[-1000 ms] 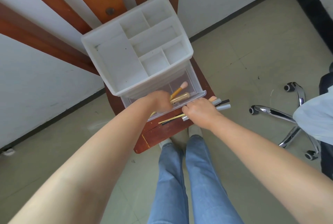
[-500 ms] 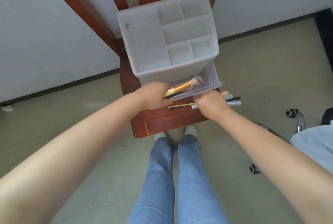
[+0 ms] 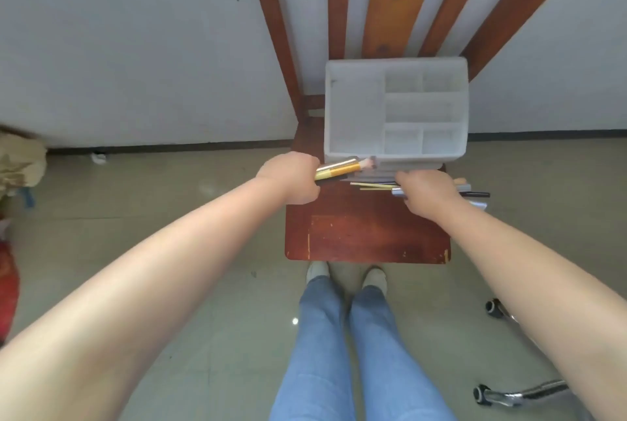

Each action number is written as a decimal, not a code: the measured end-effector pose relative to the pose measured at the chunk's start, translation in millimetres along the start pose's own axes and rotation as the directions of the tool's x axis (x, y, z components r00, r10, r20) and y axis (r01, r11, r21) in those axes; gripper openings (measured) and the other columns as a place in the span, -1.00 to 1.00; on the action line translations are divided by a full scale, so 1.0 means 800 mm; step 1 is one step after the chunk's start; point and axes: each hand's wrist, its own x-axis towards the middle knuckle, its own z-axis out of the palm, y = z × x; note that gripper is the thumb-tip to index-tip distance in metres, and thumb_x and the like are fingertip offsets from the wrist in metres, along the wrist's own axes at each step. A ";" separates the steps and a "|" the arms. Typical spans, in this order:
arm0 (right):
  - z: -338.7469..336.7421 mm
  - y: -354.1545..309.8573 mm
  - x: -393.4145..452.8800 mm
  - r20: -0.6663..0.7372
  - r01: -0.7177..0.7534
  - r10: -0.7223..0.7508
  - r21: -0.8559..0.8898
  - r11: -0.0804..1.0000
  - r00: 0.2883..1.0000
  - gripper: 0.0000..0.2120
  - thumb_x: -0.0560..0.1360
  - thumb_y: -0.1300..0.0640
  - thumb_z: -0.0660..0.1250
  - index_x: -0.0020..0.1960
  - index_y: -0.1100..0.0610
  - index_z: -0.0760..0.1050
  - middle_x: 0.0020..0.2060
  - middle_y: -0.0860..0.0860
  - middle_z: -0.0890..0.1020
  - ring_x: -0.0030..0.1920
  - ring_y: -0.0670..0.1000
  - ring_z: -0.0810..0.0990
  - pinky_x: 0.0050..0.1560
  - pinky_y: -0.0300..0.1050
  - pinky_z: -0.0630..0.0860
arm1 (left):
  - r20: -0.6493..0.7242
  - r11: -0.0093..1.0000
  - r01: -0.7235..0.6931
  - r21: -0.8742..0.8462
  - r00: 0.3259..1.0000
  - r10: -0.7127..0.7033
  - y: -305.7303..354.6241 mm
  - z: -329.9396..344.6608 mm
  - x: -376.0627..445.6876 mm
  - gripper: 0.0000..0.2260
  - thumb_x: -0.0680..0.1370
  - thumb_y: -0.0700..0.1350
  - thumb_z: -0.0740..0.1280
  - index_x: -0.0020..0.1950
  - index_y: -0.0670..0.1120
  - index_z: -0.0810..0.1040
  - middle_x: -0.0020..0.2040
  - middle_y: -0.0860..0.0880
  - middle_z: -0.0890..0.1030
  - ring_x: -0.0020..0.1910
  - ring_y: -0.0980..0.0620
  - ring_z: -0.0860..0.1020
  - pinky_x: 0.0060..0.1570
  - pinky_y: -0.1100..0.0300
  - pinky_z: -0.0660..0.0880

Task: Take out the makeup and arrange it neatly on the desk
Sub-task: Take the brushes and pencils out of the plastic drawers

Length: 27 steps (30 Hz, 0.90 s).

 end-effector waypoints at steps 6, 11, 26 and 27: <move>-0.084 0.058 -0.108 -0.053 -0.100 0.095 -0.096 0.990 0.994 -0.78 0.48 0.27 0.16 0.13 0.17 0.38 0.08 0.09 0.57 0.11 0.16 0.54 -0.14 -0.08 0.38 | -0.127 0.932 -0.240 0.270 0.951 0.282 0.120 -0.120 -0.013 -0.89 0.47 -0.21 0.18 -0.08 -0.09 0.47 -0.33 -0.01 0.39 -0.22 -0.11 0.43 -0.26 0.17 0.38; -0.154 0.103 -0.243 -0.177 -0.384 0.376 -0.014 0.923 0.910 -0.80 0.48 0.30 0.15 0.09 0.19 0.38 0.04 0.11 0.58 0.07 0.16 0.54 -0.16 -0.06 0.35 | -0.171 0.749 -0.473 0.464 0.782 0.600 0.261 -0.196 -0.066 -0.79 0.45 -0.22 0.21 0.05 -0.11 0.52 -0.32 -0.01 0.39 -0.21 -0.11 0.43 -0.24 0.17 0.39; -0.122 -0.156 -0.737 -0.032 -0.982 0.999 0.180 0.047 0.042 -0.74 0.52 0.17 0.15 0.19 0.20 0.35 0.12 0.12 0.52 0.14 0.15 0.50 -0.02 -0.03 0.40 | 0.326 -0.295 -0.698 0.652 -0.093 0.941 0.510 -0.050 -0.488 -0.89 0.47 -0.19 0.16 -0.07 -0.07 0.46 -0.30 0.00 0.41 -0.31 -0.01 0.43 -0.35 0.21 0.38; -0.111 -0.192 -0.770 0.014 -0.982 0.998 0.179 -0.060 -0.058 -0.70 0.53 0.16 0.14 0.24 0.19 0.32 0.15 0.11 0.51 0.15 0.14 0.50 0.01 -0.03 0.41 | 0.377 -0.382 -0.682 0.624 -0.166 0.911 0.512 -0.020 -0.530 -0.88 0.47 -0.17 0.19 -0.05 -0.08 0.48 -0.28 0.00 0.43 -0.26 -0.03 0.46 -0.31 0.21 0.40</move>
